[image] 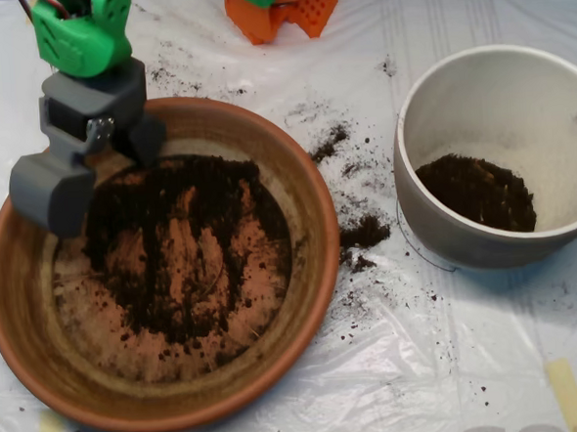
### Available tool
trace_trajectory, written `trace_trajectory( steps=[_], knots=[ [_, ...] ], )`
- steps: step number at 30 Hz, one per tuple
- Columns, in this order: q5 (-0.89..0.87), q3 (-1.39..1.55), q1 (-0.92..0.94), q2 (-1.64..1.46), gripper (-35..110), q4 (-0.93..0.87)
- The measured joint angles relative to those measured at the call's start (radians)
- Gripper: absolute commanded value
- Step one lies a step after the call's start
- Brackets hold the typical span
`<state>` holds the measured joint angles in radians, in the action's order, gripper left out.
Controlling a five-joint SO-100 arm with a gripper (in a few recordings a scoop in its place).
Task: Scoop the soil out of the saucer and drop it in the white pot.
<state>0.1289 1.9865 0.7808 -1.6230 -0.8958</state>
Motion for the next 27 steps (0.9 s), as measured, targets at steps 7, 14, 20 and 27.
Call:
trace_trajectory(
  steps=[7,14,20,27],
  knots=[
    [0.003,-0.048,-0.012,0.132,37,0.025],
    [0.0,-0.181,-0.037,0.25,27,-0.037],
    [0.002,-0.282,-0.041,0.327,20,-0.086],
    [-0.008,-0.327,-0.044,0.344,13,-0.064]
  ],
)
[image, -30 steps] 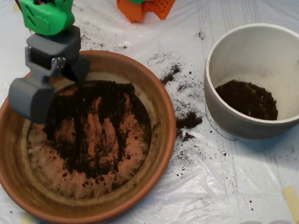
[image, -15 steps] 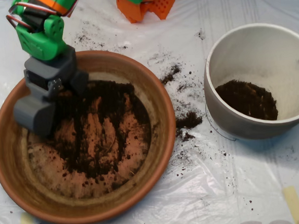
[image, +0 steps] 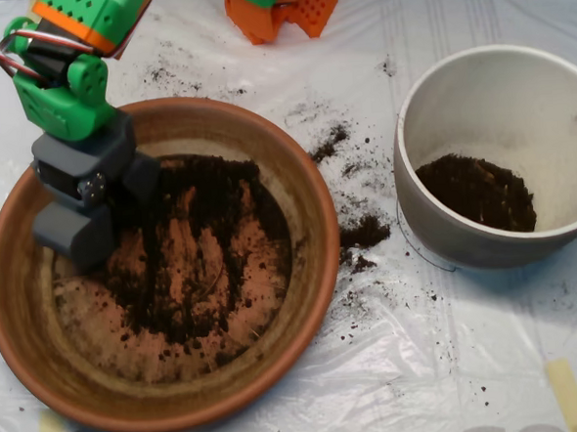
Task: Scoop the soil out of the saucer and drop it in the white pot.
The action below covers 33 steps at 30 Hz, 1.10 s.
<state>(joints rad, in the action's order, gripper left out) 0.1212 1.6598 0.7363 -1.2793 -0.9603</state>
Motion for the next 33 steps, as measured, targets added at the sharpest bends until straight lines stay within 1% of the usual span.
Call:
trace_trajectory(
  steps=[3,6,10,15,21,26,33],
  knots=[
    [0.009,-0.003,0.003,0.0,8,0.0],
    [0.014,-0.002,0.002,0.0,0,0.015],
    [0.035,0.015,-0.008,-0.012,0,0.014],
    [0.04,0.038,-0.078,-0.06,-1,-0.074],
    [0.038,0.032,-0.209,-0.207,-1,-0.21],
    [0.038,-0.055,-0.304,-0.291,-1,-0.334],
    [0.048,-0.161,-0.425,-0.425,-1,-0.453]
  ],
)
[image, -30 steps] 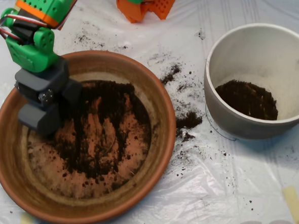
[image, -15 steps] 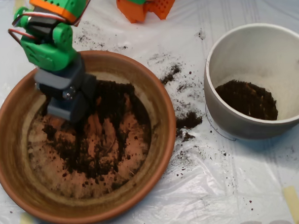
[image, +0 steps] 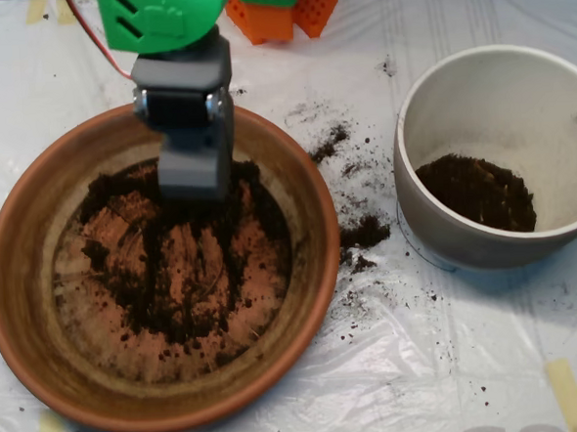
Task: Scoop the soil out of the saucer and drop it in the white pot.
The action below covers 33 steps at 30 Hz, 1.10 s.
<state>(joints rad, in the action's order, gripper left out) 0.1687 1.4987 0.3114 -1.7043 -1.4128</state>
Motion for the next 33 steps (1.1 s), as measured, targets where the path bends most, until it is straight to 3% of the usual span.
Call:
trace_trajectory(
  steps=[17,25,27,29,33],
  knots=[
    [0.051,-0.383,-0.468,-0.071,0,-0.255],
    [0.117,-0.575,-0.695,0.075,0,-0.328],
    [0.121,-0.637,-0.723,0.143,9,-0.342],
    [0.121,-0.695,-0.738,0.202,32,-0.36],
    [0.12,-0.73,-0.752,0.236,36,-0.38]
  ],
)
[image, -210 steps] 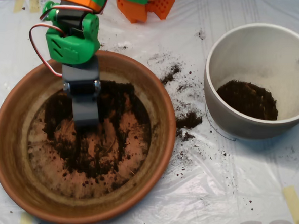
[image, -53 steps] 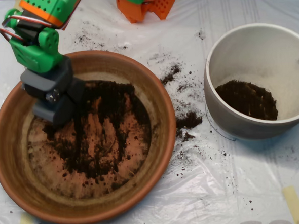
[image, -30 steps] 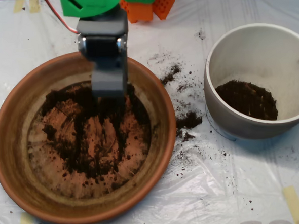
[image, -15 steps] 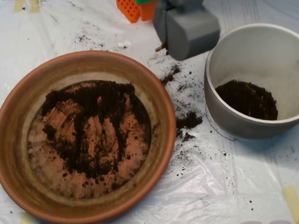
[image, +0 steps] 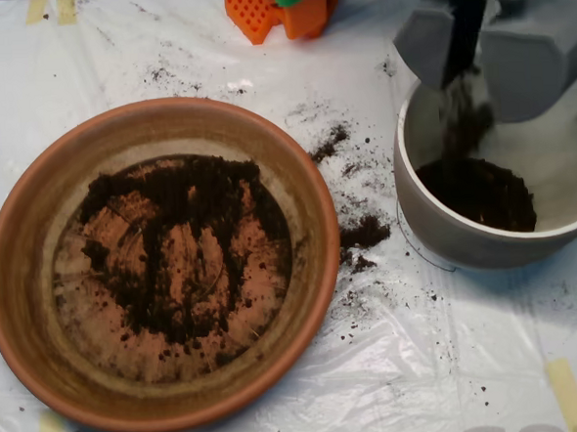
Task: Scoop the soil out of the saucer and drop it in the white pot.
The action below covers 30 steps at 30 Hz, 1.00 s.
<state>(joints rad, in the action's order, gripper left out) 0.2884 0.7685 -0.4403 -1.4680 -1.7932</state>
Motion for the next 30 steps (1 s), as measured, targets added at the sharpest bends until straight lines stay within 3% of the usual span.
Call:
trace_trajectory(
  steps=[19,30],
  knots=[
    [-0.023,0.0,0.032,-0.009,32,0.0],
    [-0.11,0.163,0.414,-0.158,35,0.043]
  ],
)
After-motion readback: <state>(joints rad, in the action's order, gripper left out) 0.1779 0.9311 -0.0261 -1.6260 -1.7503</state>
